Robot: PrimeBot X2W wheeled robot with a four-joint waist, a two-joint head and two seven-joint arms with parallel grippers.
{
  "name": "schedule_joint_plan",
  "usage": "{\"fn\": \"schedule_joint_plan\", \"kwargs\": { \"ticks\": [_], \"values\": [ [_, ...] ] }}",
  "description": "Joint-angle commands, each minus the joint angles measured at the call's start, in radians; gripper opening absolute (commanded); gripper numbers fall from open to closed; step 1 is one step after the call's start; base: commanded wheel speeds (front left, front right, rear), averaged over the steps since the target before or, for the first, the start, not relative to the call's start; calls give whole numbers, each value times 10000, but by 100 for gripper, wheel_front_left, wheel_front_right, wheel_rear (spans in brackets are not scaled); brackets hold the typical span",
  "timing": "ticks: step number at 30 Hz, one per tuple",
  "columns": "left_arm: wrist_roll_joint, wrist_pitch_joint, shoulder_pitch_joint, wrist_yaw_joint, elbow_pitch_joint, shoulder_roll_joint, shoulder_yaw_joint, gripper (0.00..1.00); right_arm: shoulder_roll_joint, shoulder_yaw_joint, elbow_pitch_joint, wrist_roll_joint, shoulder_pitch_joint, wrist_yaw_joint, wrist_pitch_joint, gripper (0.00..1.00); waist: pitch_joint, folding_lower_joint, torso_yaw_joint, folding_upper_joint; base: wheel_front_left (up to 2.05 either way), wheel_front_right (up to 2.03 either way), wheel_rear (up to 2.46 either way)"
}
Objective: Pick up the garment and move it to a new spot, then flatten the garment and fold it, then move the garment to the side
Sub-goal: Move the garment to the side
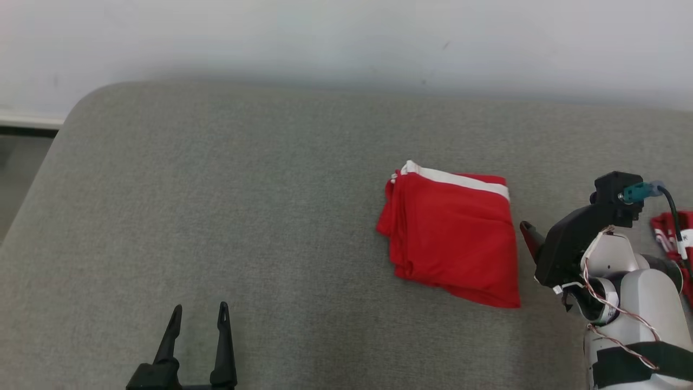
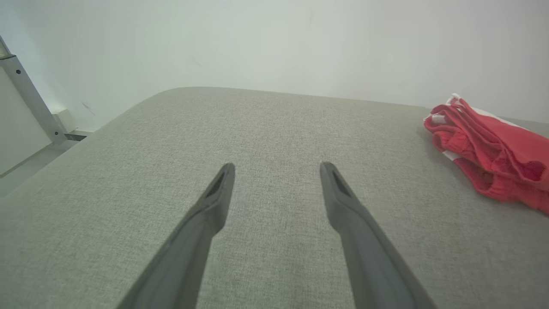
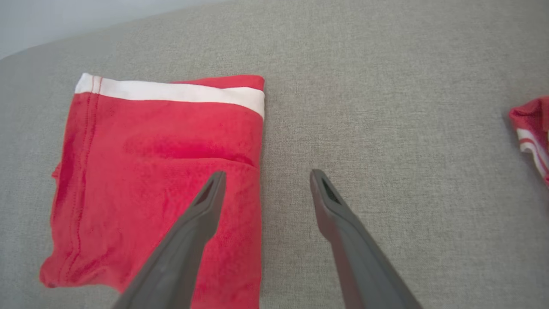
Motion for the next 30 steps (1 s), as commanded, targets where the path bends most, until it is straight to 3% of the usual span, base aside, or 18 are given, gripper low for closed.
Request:
{"fn": "schedule_joint_plan", "kwargs": {
  "ticks": [1, 8, 15, 17, 23, 30],
  "values": [
    [-33, -27, -151, 76, -85, -10, -39, 100, 17, -111, 240, -346, -252, -28, 166, 100, 468, -2, 473, -1, 0, 0, 0],
    [-64, -27, -343, 57, -219, -11, -249, 100, 27, -665, 1372, -1039, -892, -28, 313, 100, 889, -2, 880, -1, 0, 0, 0],
    [-104, -27, -508, 170, -241, -13, -384, 100, 49, -612, 2678, -897, -1138, -29, 539, 100, 1188, -2, 983, -1, 0, 0, 0],
    [-117, -27, -503, 191, -242, -13, -408, 100, 68, -389, 2954, -985, -1140, -29, 595, 0, 1242, -2, 925, -1, 0, 0, 0],
    [-53, -27, -633, 213, -380, -11, -323, 100, -144, 946, 3043, -1115, -1488, -7, 358, 0, 1328, -2, 318, -1, 0, 0, 0],
    [167, -27, -775, 106, -669, -10, -157, 100, -1348, 3080, 2540, -578, -2134, -15, 456, 0, 1416, -2, -844, -1, 0, 0, 0]
  ]
}}
